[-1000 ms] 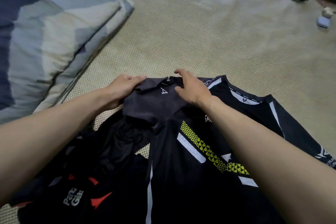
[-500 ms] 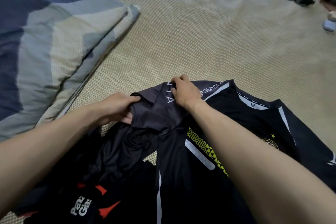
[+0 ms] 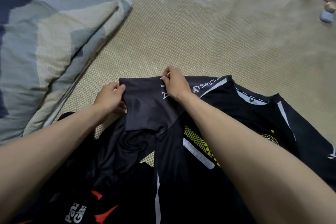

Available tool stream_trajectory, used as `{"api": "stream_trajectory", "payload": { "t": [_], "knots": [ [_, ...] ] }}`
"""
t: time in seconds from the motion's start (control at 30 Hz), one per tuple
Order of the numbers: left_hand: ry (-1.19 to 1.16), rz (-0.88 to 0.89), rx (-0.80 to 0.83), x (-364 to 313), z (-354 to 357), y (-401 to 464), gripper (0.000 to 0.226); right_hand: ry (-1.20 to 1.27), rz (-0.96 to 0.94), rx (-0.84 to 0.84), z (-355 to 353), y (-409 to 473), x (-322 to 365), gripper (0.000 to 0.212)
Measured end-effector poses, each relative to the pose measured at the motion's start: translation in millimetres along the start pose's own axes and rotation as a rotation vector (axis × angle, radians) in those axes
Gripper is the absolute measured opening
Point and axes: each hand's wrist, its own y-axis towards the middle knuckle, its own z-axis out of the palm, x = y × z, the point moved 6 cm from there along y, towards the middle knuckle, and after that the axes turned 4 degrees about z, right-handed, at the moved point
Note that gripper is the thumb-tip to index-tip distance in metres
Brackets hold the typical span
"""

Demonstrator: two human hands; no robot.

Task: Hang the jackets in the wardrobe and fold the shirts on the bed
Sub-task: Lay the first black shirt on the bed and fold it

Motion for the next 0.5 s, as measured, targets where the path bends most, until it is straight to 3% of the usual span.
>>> {"api": "stream_trajectory", "payload": {
  "t": [0.2, 0.4, 0.47, 0.5],
  "knots": [
    [-0.212, 0.008, 0.125, -21.5, 4.0, -19.4, 0.018, 0.303, -0.037, -0.143, -6.9, -44.7, 10.0, 0.028],
    [-0.172, 0.196, 0.373, -86.0, 47.8, -59.8, 0.026, 0.626, 0.196, 0.278, 1.8, -107.9, 5.2, 0.074],
    [-0.061, 0.302, 0.459, -105.1, 74.1, -78.9, 0.028, 0.799, 0.253, 0.293, -7.0, -119.1, -7.9, 0.072],
    [0.015, 0.367, 0.495, -114.0, 89.3, -88.4, 0.028, 0.894, 0.263, 0.274, -14.1, -122.1, -15.5, 0.056]
  ]
}}
